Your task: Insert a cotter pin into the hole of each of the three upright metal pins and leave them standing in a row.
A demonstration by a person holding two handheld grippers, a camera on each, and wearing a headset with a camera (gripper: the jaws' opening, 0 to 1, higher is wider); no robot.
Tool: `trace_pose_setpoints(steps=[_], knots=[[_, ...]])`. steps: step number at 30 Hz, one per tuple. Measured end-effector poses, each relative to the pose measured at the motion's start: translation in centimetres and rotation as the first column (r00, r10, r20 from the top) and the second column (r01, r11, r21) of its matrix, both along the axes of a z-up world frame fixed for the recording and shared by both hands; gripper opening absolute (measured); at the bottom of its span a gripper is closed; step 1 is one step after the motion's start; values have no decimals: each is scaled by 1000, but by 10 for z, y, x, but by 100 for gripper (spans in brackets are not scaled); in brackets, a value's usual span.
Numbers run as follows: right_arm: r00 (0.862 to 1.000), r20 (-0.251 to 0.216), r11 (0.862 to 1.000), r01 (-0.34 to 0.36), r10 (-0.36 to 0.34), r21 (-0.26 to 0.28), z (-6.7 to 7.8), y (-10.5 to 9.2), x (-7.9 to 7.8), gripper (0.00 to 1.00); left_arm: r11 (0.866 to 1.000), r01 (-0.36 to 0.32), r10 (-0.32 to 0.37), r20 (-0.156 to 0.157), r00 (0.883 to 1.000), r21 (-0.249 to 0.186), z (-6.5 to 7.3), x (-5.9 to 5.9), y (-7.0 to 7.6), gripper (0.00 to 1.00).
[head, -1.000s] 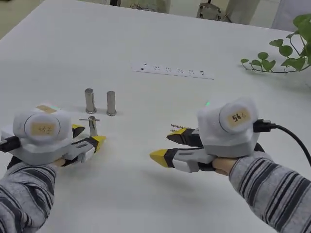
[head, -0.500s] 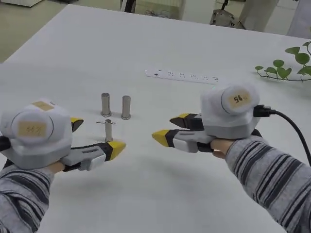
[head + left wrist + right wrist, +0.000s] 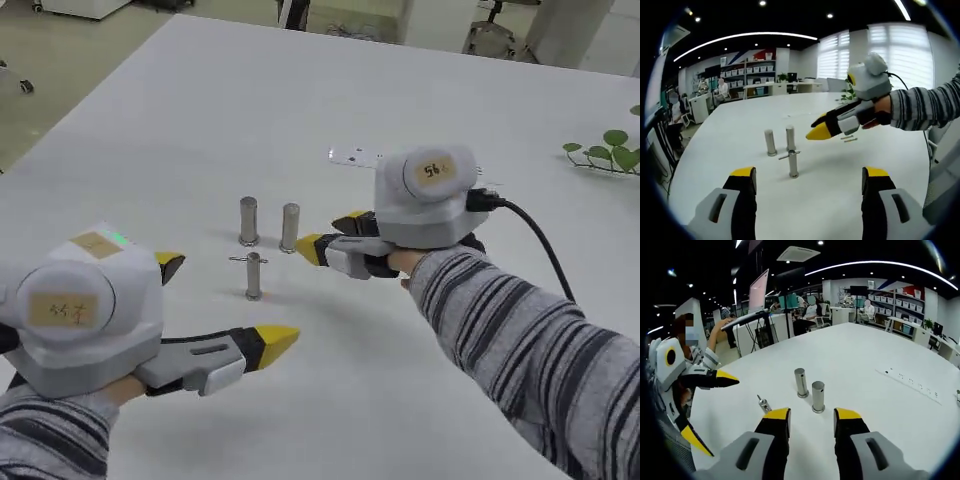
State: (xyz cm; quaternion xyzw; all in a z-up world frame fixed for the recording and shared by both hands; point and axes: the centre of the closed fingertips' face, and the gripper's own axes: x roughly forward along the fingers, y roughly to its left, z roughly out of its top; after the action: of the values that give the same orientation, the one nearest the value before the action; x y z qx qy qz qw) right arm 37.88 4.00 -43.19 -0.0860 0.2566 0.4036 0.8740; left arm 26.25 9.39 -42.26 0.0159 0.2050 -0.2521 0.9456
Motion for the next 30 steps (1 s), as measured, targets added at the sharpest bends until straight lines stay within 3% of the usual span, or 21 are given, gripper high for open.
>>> trace_pose_setpoints(steps=[2, 5, 9, 14, 18, 21, 24, 30], knots=[[1000, -11, 1000, 14, -14, 6, -9, 3, 12, 29, 1000, 4, -4, -6, 1000, 9, 0, -1, 0, 89], [999, -24, 999, 42, -41, 34, -13, 8, 19, 26, 1000, 6, -5, 33, 999, -9, 11, 2, -1, 93], [999, -18, 998, 48, -47, 40, -21, 15, 29, 25, 1000, 11, -11, 42, 999, -11, 15, 2, -2, 97], [999, -25, 997, 43, -41, 58, -29, 22, 35, 21, 998, 21, -23, 52, 998, 52, 15, 3, 1, 99], [998, -43, 994, 58, -55, 91, -37, 24, 48, 20, 999, 29, -29, 18, 999, 28, 9, 2, 0, 99], [999, -23, 994, 37, -35, 101, -35, 31, 46, 18, 997, 24, -25, 19, 1000, 75, 6, 3, 3, 99], [999, -32, 995, 18, -15, 101, -39, 36, 40, 12, 997, 23, -24, 16, 1000, 68, 7, 4, 1, 99], [1000, -8, 996, 6, -6, 88, -36, 35, 37, 10, 996, 30, -31, 15, 999, 89, 6, 4, 0, 99]])
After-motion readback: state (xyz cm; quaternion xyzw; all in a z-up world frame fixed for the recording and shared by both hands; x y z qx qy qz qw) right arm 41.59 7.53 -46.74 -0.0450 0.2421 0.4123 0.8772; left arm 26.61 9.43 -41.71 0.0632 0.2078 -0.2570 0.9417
